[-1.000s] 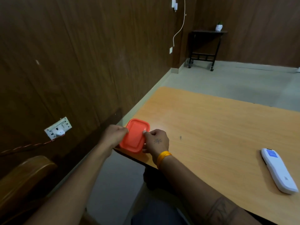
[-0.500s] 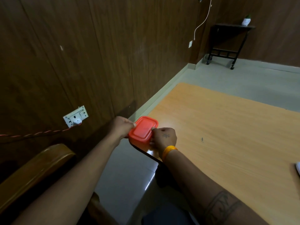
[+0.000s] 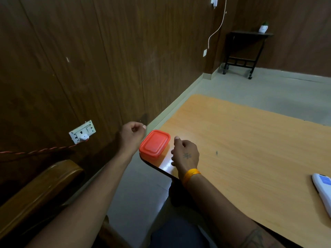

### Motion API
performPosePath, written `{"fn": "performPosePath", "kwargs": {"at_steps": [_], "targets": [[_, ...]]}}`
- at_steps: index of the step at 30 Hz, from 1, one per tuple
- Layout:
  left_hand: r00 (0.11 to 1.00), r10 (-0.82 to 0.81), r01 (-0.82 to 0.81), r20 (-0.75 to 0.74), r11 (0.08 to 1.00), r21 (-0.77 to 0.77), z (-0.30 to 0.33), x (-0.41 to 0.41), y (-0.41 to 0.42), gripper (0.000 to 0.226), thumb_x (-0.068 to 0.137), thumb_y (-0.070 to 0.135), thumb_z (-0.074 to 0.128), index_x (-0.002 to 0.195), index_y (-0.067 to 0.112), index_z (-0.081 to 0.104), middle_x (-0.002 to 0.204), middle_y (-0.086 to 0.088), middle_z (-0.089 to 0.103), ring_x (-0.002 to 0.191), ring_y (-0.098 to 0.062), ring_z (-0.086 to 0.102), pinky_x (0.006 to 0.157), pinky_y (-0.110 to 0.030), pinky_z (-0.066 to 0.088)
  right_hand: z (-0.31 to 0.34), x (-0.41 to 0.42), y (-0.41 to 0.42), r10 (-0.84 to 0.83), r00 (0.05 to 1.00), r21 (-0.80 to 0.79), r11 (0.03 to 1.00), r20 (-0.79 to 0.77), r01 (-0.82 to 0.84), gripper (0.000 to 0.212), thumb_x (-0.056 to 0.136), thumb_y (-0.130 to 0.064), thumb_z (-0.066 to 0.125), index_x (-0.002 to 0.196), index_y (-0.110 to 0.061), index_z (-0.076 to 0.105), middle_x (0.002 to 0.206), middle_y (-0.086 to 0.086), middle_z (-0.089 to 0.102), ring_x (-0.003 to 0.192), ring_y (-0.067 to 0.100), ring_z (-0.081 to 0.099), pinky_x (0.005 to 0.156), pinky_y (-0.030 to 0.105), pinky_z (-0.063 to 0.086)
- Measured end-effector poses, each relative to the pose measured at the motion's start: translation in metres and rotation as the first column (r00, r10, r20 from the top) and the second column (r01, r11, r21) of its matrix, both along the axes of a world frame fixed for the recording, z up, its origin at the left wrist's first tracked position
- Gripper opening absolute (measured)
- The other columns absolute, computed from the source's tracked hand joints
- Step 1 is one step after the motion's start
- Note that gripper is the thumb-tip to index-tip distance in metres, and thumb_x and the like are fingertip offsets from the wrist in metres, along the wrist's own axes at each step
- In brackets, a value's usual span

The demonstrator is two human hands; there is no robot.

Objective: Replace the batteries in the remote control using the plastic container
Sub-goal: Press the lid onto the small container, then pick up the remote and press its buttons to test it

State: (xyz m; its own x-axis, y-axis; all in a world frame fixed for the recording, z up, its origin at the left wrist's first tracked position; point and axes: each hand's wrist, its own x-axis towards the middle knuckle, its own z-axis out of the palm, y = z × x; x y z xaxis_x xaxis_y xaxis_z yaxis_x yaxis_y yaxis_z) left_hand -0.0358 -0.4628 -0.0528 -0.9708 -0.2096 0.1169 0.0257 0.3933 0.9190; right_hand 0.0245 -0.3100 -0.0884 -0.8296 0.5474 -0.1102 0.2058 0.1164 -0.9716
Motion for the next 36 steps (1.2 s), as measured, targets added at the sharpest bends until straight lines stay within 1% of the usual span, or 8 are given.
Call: {"fn": "performPosePath", "kwargs": {"at_steps": [3, 6, 10, 13, 22, 26, 30, 36], "targets": [[0.996, -0.061, 0.068, -0.060, 0.991, 0.117, 0.015, 0.026, 0.022, 0.022, 0.101, 0.034, 0.066, 0.117, 0.020, 0.072, 0.104, 0.008, 0.071, 0.096, -0.008, 0.067, 0.074, -0.027, 0.054, 0.027, 0.015, 0.011, -0.001, 0.997, -0.083, 0.996, -0.083, -0.006, 0.044, 0.099, -0.055, 0.054, 0.081, -0.018, 0.070, 0.073, 0.004, 0.074, 0.069, 0.026, 0.071, 0.073, 0.051, 0.065], [0.986, -0.160, 0.167, -0.054, 0.970, 0.176, 0.027, 0.052, 0.052, 0.026, 0.100, 0.040, 0.066, 0.119, 0.023, 0.072, 0.111, 0.005, 0.072, 0.101, -0.013, 0.066, 0.084, -0.035, 0.057, 0.048, 0.037, 0.035, -0.019, 0.990, -0.154, 0.988, -0.142, -0.003, 0.043, 0.103, -0.044, 0.059, 0.088, -0.006, 0.071, 0.070, 0.005, 0.071, 0.059, 0.020, 0.064, 0.056, 0.038, 0.056], [0.947, -0.312, 0.320, -0.071, 0.922, 0.217, 0.039, 0.085, 0.105, 0.022, 0.102, 0.031, 0.065, 0.113, 0.015, 0.075, 0.104, -0.001, 0.077, 0.093, -0.012, 0.068, 0.083, -0.035, 0.056, 0.063, 0.075, 0.082, -0.051, 0.983, -0.145, 0.989, -0.178, 0.025, 0.044, 0.104, -0.043, 0.059, 0.092, -0.003, 0.072, 0.071, 0.006, 0.070, 0.058, 0.018, 0.061, 0.053, 0.033, 0.050], [0.912, -0.405, 0.408, -0.062, 0.886, 0.221, 0.041, 0.106, 0.149, 0.017, 0.101, 0.032, 0.067, 0.104, 0.018, 0.076, 0.100, -0.005, 0.080, 0.095, -0.023, 0.072, 0.083, -0.046, 0.060, 0.069, 0.106, 0.130, -0.116, 0.976, -0.114, 0.989, -0.183, 0.096, 0.043, 0.103, -0.045, 0.058, 0.091, -0.007, 0.073, 0.074, 0.006, 0.071, 0.061, 0.018, 0.062, 0.055, 0.033, 0.051], [0.768, -0.641, 0.622, 0.000, 0.745, 0.240, 0.033, 0.172, 0.290, 0.018, 0.101, 0.034, 0.066, 0.098, 0.020, 0.077, 0.102, -0.005, 0.079, 0.104, -0.027, 0.072, 0.087, -0.048, 0.061, 0.052, 0.201, 0.272, -0.304, 0.940, 0.263, 0.904, -0.157, 0.337, 0.039, 0.103, -0.050, 0.055, 0.082, -0.020, 0.070, 0.073, 0.000, 0.073, 0.074, 0.022, 0.072, 0.070, 0.046, 0.063], [0.723, -0.689, 0.657, 0.058, 0.711, 0.250, 0.015, 0.192, 0.343, 0.017, 0.100, 0.033, 0.066, 0.097, 0.019, 0.077, 0.102, -0.006, 0.080, 0.104, -0.027, 0.072, 0.086, -0.047, 0.061, 0.036, 0.232, 0.319, -0.366, 0.925, 0.458, 0.809, -0.100, 0.369, 0.029, 0.102, -0.044, 0.060, 0.088, -0.020, 0.071, 0.078, -0.006, 0.070, 0.076, 0.018, 0.066, 0.063, 0.030, 0.050], [0.693, -0.705, 0.667, 0.150, 0.706, 0.237, -0.011, 0.205, 0.378, 0.018, 0.099, 0.033, 0.067, 0.094, 0.018, 0.076, 0.102, -0.007, 0.079, 0.104, -0.029, 0.072, 0.076, -0.038, 0.056, 0.003, 0.250, 0.353, -0.388, 0.917, 0.684, 0.693, 0.089, 0.227, 0.022, 0.097, -0.041, 0.063, 0.103, -0.021, 0.069, 0.100, -0.001, 0.071, 0.089, 0.023, 0.065, 0.070, 0.034, 0.049], [0.692, -0.671, 0.639, 0.267, 0.741, 0.206, -0.044, 0.209, 0.405, 0.017, 0.098, 0.032, 0.069, 0.088, 0.020, 0.076, 0.100, -0.013, 0.078, 0.086, -0.023, 0.069, 0.072, -0.037, 0.053, -0.016, 0.249, 0.362, -0.293, 0.911, 0.735, 0.678, 0.291, -0.016, 0.051, 0.093, -0.056, 0.064, 0.127, -0.018, 0.058, 0.119, 0.007, 0.060, 0.109, 0.032, 0.063, 0.079, 0.038, 0.048]]}}
